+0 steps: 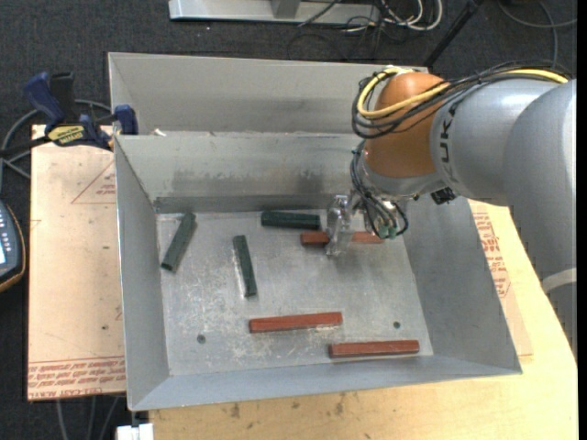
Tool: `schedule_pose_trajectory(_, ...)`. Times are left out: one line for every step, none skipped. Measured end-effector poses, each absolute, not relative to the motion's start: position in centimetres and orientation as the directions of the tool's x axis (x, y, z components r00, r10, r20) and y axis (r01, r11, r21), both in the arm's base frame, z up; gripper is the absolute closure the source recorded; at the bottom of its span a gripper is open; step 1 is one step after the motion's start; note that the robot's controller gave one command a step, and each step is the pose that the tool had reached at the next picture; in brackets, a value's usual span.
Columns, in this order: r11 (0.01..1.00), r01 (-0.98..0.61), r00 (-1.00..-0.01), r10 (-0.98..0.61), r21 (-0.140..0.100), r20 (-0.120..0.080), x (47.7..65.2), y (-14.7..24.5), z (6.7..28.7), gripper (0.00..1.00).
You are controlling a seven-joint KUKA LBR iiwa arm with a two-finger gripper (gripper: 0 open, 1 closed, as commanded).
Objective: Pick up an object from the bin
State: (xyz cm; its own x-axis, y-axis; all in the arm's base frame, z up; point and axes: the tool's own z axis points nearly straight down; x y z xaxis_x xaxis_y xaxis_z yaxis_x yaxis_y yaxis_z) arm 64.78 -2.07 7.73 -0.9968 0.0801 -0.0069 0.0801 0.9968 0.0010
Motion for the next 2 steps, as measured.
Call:
schedule_pose_trajectory(0.963, -0.271, -0.963, -0.271, -0.002, -0.009, 65.21, -1.84, 14.02, 1.0)
schedule_pose_trajectory(0.963, -0.27, -0.963, -0.27, 0.0, -0.004, 65.09, -1.84, 13.77, 0.0)
